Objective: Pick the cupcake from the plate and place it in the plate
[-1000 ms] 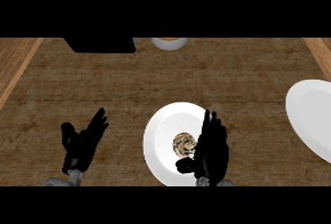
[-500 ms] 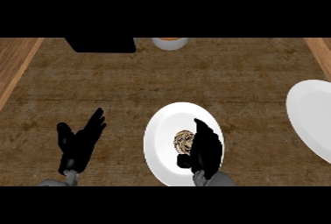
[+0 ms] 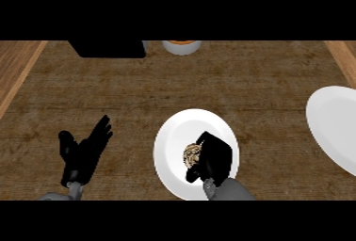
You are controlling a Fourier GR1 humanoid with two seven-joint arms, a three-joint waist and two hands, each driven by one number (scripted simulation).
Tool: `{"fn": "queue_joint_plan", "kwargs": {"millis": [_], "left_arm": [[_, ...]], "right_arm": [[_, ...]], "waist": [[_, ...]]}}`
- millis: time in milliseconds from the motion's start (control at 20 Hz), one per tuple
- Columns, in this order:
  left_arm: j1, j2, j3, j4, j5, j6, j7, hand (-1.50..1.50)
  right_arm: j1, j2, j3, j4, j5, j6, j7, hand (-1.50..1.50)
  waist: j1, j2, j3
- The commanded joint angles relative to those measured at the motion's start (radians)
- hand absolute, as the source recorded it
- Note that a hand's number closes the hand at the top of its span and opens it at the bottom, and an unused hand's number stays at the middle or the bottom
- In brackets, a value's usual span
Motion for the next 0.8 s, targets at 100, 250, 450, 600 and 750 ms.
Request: {"fn": "queue_joint_plan", "kwargs": {"millis": [100,250,450,600,750], "left_arm": [[0.009,-0.017,-0.003,-0.003,-0.029,0.000,-0.002,0.00],[0.034,0.004,0.004,-0.062,-0.028,0.009,0.024,0.00],[0.001,-0.052,-0.021,-0.025,-0.051,0.043,0.036,0.00],[0.021,-0.024,0.002,-0.006,-0.033,-0.004,0.008,0.00],[-0.003,-0.035,0.029,0.028,-0.027,0.003,-0.004,0.00]], "right_arm": [[-0.116,0.012,-0.152,0.112,0.016,0.034,0.067,1.50],[-0.204,-0.065,-0.286,0.171,-0.038,0.054,-0.018,1.50],[-0.249,-0.060,-0.262,0.188,0.160,-0.183,-0.045,1.50],[-0.320,-0.082,-0.295,0.174,0.281,-0.200,0.007,1.50],[-0.295,-0.068,-0.341,0.158,0.383,-0.283,0.058,1.50]], "waist": [[0.000,0.008,0.002],[0.006,0.008,0.002],[-0.006,0.005,0.003],[-0.008,0.003,0.001],[-0.018,0.003,0.001]]}}
